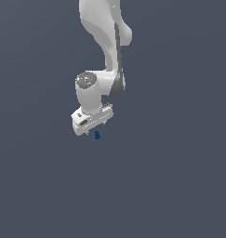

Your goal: Pick up the object and move it to a goal position.

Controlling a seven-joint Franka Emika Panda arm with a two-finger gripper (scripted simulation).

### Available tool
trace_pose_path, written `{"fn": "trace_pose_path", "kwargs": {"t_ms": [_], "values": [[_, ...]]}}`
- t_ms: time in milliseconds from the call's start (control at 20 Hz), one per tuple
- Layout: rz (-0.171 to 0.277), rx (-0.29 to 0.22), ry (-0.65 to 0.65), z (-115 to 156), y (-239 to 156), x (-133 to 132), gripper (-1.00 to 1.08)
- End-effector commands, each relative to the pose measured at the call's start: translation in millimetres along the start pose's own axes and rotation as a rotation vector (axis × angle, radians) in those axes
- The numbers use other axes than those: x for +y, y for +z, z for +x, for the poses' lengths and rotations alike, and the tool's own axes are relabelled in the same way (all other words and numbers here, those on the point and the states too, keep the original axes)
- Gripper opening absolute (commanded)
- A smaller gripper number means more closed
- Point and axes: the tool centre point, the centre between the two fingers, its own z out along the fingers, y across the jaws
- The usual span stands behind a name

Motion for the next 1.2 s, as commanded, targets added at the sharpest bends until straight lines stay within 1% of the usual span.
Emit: {"fn": "trace_pose_path", "kwargs": {"t_ms": [0, 500, 750, 800, 1150], "values": [[0.000, 0.000, 0.000, -0.1, 2.6, -0.1, 1.00], [0.000, 0.000, -0.004, -1.0, 43.2, -1.0, 1.00], [0.000, 0.000, -0.004, -0.6, 50.0, -0.2, 1.00], [0.000, 0.000, -0.004, -0.6, 50.0, -0.2, -1.00], [0.000, 0.000, -0.004, -0.6, 50.0, -0.2, -1.00]]}}
